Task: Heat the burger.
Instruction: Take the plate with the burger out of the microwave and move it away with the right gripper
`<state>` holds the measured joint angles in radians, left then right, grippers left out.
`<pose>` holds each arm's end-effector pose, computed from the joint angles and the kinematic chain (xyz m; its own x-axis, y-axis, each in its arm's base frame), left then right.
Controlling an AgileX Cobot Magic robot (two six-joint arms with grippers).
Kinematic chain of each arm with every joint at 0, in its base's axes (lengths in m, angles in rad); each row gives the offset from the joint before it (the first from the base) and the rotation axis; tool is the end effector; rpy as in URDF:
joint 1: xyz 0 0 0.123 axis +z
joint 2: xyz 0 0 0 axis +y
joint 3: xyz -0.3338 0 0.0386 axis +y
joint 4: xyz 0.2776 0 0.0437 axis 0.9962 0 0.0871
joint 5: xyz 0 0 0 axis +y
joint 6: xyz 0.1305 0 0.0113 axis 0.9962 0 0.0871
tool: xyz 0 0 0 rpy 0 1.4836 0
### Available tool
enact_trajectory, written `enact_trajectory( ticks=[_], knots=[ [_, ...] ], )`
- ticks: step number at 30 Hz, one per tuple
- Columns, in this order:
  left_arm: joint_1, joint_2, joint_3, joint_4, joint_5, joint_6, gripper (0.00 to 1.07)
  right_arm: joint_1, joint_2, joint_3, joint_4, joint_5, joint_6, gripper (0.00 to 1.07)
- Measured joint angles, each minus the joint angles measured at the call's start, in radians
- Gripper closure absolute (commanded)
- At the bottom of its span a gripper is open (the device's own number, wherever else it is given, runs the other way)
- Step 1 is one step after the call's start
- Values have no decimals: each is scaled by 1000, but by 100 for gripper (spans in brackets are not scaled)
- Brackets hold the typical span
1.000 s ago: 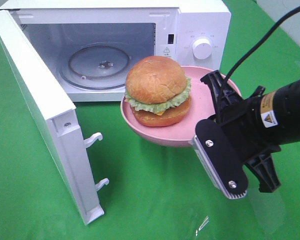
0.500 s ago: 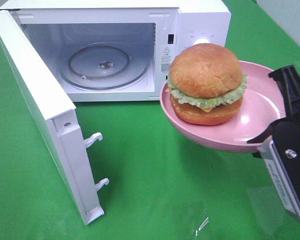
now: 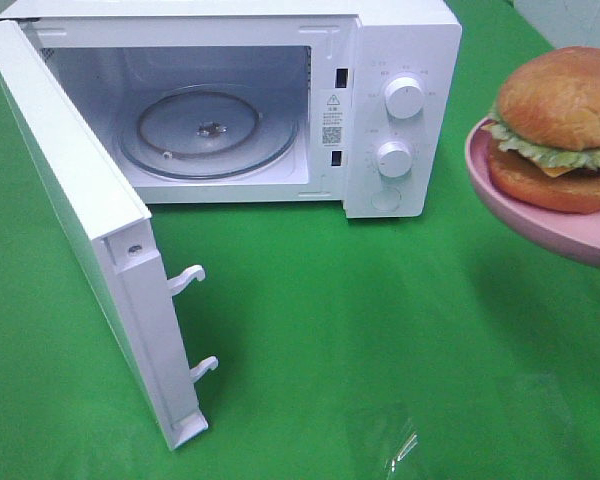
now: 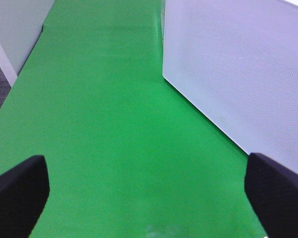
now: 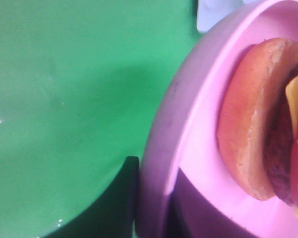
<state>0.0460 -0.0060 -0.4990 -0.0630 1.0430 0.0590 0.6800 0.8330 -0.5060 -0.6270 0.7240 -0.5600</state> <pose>0.0058 -0.0069 0.2752 -0.4342 0.0072 -0.9008 0.0148 0.9999 0.0009 0.1561 0.0607 0.2566 0.0434 -0.9971 -0.0633 -0.7017 0.0147 -0.7123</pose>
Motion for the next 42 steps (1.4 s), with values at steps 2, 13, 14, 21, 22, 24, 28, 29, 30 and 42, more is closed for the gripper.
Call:
enact_trajectory(
  ticks=[2, 13, 14, 21, 22, 24, 28, 29, 30, 42],
  knots=[
    [0, 0, 0, 0, 0, 0, 7, 0, 0, 0, -28, 13, 80, 107],
    [0, 0, 0, 0, 0, 0, 7, 0, -1, 0, -110, 155, 495, 107],
    [0, 0, 0, 0, 0, 0, 7, 0, -1, 0, -110, 155, 495, 107],
    [0, 0, 0, 0, 0, 0, 7, -3, 32, 0, -179, 218, 703, 107],
    [0, 0, 0, 0, 0, 0, 7, -3, 32, 0, -179, 218, 703, 107],
    [0, 0, 0, 0, 0, 0, 7, -5, 62, 0, -181, 232, 724, 107],
    [0, 0, 0, 0, 0, 0, 7, -5, 166, -20, -181, 230, 829, 107],
    [0, 0, 0, 0, 0, 0, 7, -5, 166, -20, -181, 230, 829, 107],
    [0, 0, 0, 0, 0, 0, 7, -5, 207, -40, -182, 230, 901, 107],
    [0, 0, 0, 0, 0, 0, 7, -5, 573, -187, -192, 338, 1266, 107]
  ],
)
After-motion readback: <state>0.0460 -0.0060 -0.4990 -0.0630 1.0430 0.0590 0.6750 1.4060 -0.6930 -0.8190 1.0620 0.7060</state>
